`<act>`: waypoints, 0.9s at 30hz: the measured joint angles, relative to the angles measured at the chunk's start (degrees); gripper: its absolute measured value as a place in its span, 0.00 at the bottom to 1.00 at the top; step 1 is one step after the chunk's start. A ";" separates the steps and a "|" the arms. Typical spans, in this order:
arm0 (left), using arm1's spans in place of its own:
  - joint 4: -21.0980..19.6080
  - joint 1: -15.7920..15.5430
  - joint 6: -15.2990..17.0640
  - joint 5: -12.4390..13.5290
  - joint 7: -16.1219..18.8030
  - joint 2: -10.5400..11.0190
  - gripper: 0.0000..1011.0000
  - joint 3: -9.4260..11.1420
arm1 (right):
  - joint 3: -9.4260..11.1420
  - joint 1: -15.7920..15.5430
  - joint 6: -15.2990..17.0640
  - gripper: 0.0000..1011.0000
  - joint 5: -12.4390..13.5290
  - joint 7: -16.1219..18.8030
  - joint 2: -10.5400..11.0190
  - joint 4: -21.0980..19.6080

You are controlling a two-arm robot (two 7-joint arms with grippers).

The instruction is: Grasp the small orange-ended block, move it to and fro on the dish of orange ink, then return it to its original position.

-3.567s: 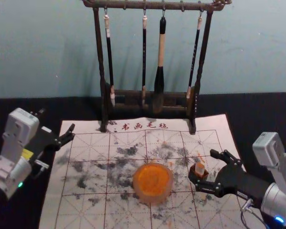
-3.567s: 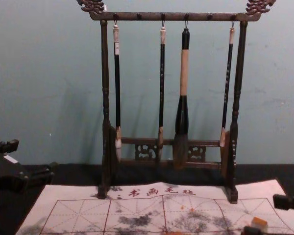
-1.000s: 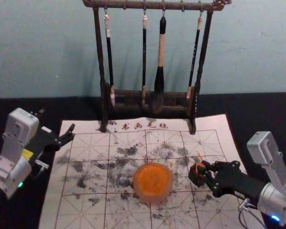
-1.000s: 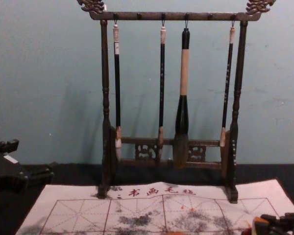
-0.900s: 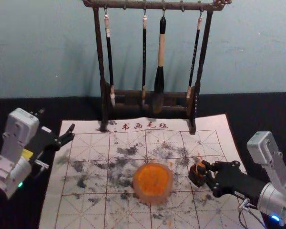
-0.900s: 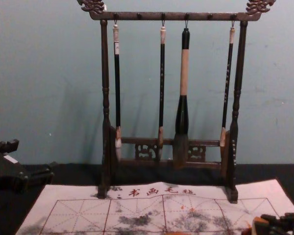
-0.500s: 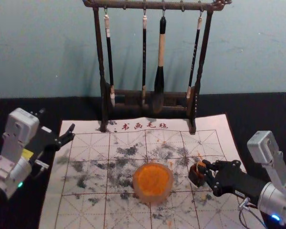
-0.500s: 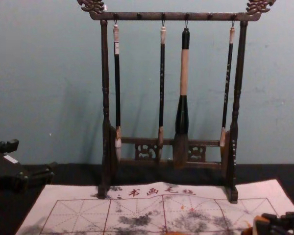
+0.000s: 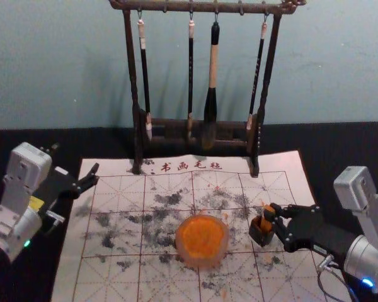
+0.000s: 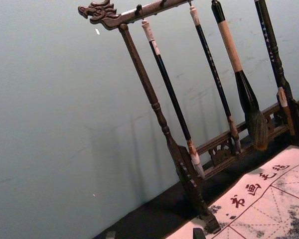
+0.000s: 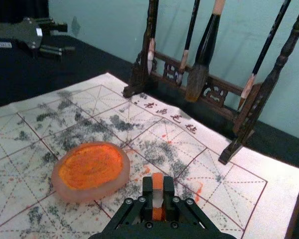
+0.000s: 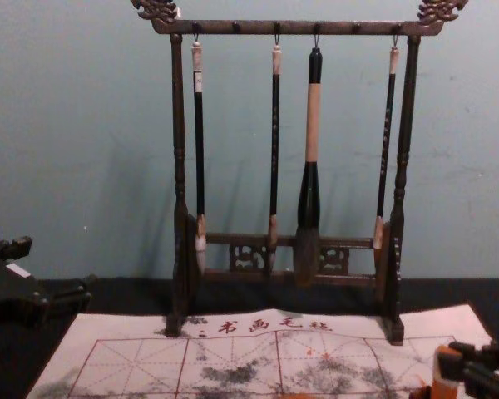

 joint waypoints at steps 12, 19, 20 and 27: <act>0.00 0.00 0.00 0.00 0.00 0.00 0.99 0.00 | 2.28 -0.06 -0.17 0.08 1.91 1.14 -0.23 -2.97; 0.00 0.00 0.00 0.00 0.00 0.00 0.99 0.00 | 1.22 2.19 -0.40 0.08 2.53 3.11 -0.45 -3.54; 0.00 0.00 0.00 0.00 0.00 0.00 0.99 0.00 | 0.95 2.47 -0.40 0.08 2.53 3.35 -0.48 -3.54; 0.00 0.00 0.00 0.00 0.00 0.00 0.99 0.00 | -2.42 4.93 -0.29 0.08 1.78 5.41 -0.63 -2.47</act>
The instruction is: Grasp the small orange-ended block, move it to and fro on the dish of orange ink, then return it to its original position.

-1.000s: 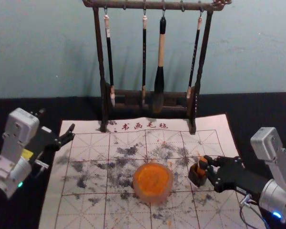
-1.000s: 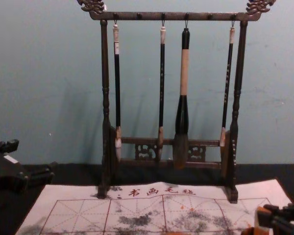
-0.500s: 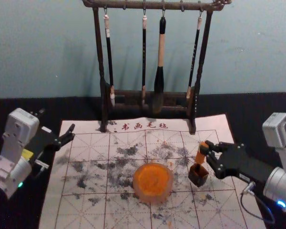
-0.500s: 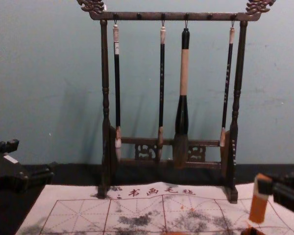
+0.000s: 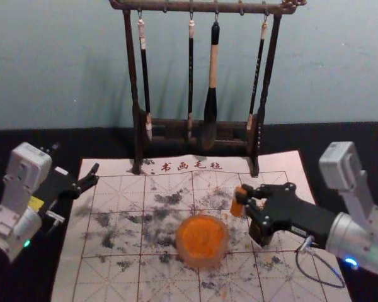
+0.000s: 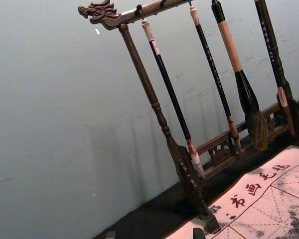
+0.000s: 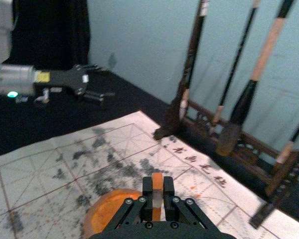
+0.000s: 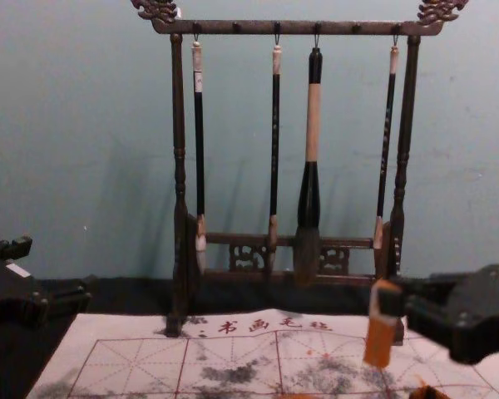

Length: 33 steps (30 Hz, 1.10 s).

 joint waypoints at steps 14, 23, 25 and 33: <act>0.00 0.00 0.00 0.00 0.00 0.00 0.99 0.00 | -6.83 4.69 -1.08 0.08 -4.32 4.49 0.39 2.87; 0.00 0.00 0.00 0.00 0.00 0.00 0.99 0.00 | -10.24 6.72 -1.01 0.08 -5.77 5.66 -0.82 4.39; 0.00 0.00 0.00 0.00 0.00 0.00 0.99 0.00 | -10.93 7.23 -1.02 0.08 -6.18 5.70 -1.35 4.98; 0.00 0.00 0.00 0.00 0.00 0.00 0.99 0.00 | -12.62 8.93 -0.47 0.08 -7.09 5.50 -3.34 7.35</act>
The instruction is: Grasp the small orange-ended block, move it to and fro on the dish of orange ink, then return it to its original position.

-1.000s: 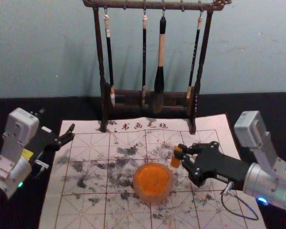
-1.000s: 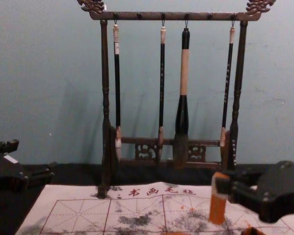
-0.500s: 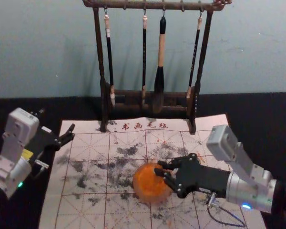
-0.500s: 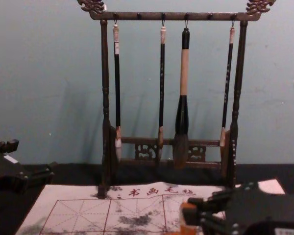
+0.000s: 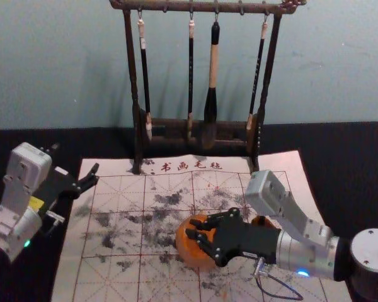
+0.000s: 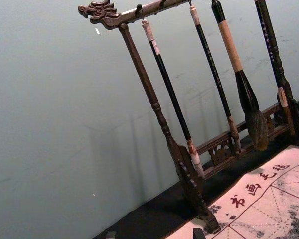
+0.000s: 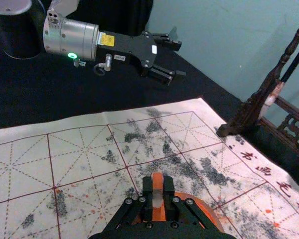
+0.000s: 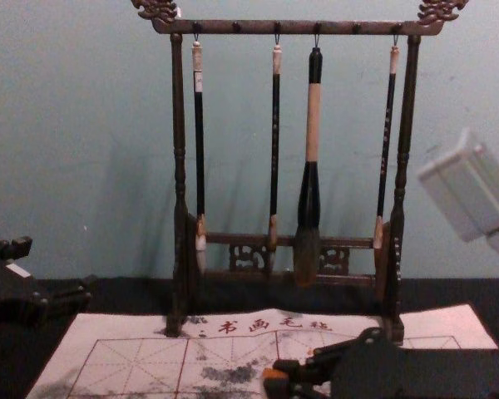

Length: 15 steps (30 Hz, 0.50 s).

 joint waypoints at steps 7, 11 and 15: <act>0.00 0.00 0.00 0.00 0.00 0.00 0.99 0.00 | -0.85 1.28 0.10 0.08 -0.98 -0.55 -1.38 1.99; 0.00 0.00 0.00 0.00 0.00 0.00 0.99 0.00 | -0.97 1.95 0.40 0.08 -1.59 -1.12 -1.98 3.02; 0.00 0.00 0.00 0.00 0.00 0.00 0.99 0.00 | -0.93 2.32 0.98 0.08 -1.91 -1.61 -2.34 3.59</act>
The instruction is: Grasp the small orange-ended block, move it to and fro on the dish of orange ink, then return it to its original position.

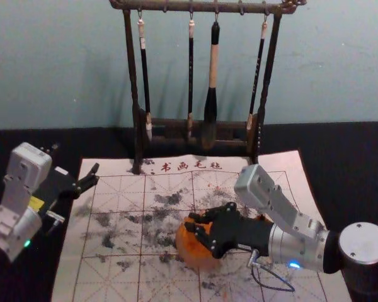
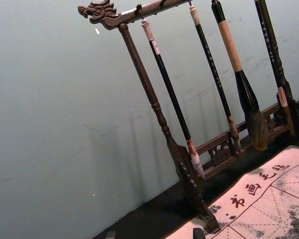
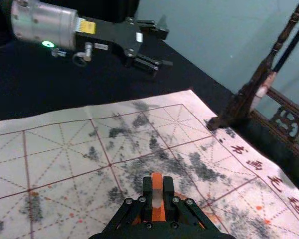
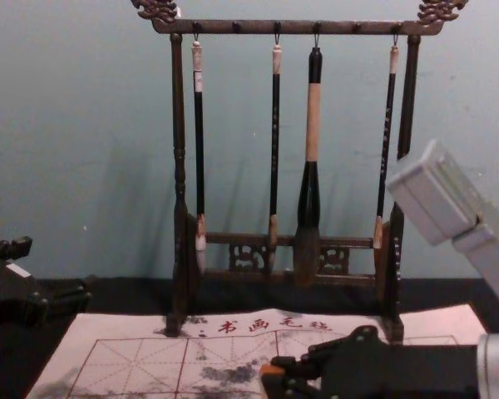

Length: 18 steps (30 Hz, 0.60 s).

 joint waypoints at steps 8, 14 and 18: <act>0.00 0.00 0.00 0.00 0.00 0.00 0.99 0.00 | 1.04 0.89 1.19 0.08 -0.47 -1.30 -0.67 1.54; 0.00 0.00 0.00 0.00 0.00 0.00 0.99 0.00 | 1.96 1.13 1.84 0.08 -0.49 -1.77 -0.79 2.06; 0.00 0.00 0.00 0.00 0.00 0.00 0.99 0.00 | 2.37 1.00 2.23 0.08 -0.49 -1.86 -0.57 1.84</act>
